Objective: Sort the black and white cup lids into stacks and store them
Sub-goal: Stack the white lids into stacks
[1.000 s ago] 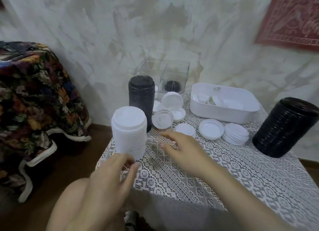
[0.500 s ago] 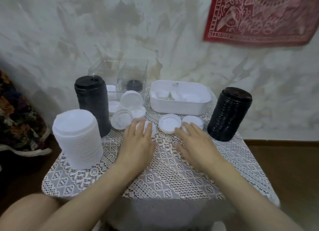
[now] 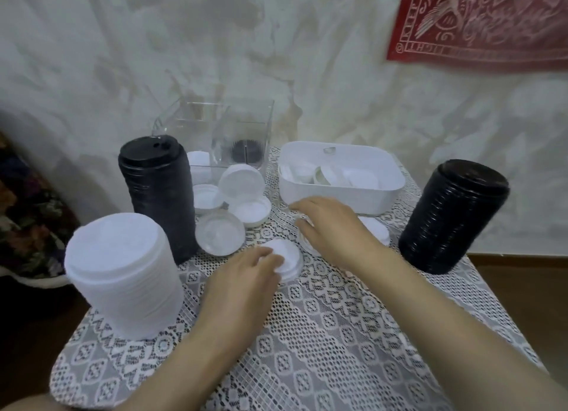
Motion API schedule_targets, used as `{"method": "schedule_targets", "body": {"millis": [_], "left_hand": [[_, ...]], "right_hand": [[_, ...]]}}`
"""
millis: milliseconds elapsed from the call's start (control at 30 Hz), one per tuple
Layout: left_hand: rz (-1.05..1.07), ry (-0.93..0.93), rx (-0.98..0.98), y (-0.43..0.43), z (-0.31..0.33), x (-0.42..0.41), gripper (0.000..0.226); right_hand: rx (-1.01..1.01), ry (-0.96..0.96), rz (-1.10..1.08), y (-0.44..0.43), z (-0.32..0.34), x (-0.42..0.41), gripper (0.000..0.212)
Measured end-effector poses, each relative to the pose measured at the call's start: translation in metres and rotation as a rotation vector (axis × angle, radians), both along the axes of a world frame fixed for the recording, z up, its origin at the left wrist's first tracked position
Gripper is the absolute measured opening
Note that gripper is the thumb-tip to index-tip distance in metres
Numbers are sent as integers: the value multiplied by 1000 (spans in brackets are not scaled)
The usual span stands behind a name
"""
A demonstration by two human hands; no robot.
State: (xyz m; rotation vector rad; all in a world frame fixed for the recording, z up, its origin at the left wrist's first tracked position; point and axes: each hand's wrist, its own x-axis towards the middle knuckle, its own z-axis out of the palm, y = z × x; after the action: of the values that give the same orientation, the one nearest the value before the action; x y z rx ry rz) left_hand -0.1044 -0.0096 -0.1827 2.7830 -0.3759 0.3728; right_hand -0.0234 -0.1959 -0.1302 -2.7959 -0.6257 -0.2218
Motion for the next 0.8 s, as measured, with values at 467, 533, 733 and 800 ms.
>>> {"method": "schedule_targets", "body": {"millis": [467, 533, 733, 800], "left_hand": [[150, 31, 55, 5, -5, 2, 51], [180, 36, 72, 7, -5, 2, 59], [117, 64, -33, 8, -3, 1, 48], [102, 70, -60, 7, 1, 0, 45]], "right_hand": [[-167, 55, 143, 39, 1, 43, 23], [-175, 120, 135, 31, 9, 35, 26], [-14, -27, 81, 53, 29, 47, 30], [0, -95, 39, 60, 28, 56, 32]]}}
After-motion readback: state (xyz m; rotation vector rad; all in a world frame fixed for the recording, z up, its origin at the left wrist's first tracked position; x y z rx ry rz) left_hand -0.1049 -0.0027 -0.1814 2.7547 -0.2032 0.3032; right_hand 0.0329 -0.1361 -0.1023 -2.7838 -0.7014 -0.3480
